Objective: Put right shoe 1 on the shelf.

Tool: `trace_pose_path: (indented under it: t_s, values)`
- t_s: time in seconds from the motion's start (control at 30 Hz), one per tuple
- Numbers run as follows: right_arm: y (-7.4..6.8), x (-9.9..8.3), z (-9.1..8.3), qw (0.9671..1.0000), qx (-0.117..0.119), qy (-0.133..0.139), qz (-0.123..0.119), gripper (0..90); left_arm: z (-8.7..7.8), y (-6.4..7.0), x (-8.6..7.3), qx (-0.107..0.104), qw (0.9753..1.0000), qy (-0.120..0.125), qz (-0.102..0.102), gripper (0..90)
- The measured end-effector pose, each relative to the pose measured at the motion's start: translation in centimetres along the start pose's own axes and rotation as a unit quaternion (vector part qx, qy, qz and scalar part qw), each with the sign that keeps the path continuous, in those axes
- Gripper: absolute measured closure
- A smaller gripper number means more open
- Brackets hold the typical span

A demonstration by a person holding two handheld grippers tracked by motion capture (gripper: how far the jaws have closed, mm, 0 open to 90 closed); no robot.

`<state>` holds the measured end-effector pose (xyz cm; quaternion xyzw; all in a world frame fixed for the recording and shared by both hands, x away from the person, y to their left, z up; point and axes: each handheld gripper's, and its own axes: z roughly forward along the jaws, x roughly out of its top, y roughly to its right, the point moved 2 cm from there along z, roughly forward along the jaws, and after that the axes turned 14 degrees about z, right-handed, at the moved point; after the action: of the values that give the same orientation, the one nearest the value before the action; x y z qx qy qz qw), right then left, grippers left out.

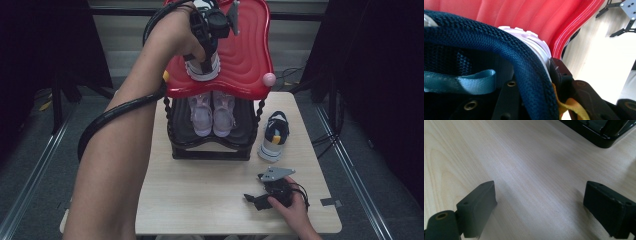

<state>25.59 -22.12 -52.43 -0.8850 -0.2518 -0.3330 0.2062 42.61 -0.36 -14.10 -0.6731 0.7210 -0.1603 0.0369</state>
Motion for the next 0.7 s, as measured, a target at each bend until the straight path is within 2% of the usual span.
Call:
trace_pose_path:
  t_s: [0.3,0.4,0.63,0.7]
  values:
    - [0.00,0.00,0.00,1.0000,0.000,0.000,0.000,10.3,-0.49,-0.03,0.10,0.017,0.9998,0.002,-0.007,63.8]
    - [0.00,0.00,0.00,1.0000,0.000,0.000,0.000,10.3,-0.46,-0.10,0.10,0.017,0.9998,0.000,-0.012,59.6]
    - [0.00,0.00,0.00,1.0000,0.000,0.000,0.000,10.4,-0.16,-0.09,0.06,0.003,0.9995,-0.001,-0.031,55.1]
    - [0.00,0.00,0.00,1.0000,0.000,0.000,0.000,10.4,-0.25,-0.09,0.05,0.006,0.9994,-0.001,-0.035,54.0]
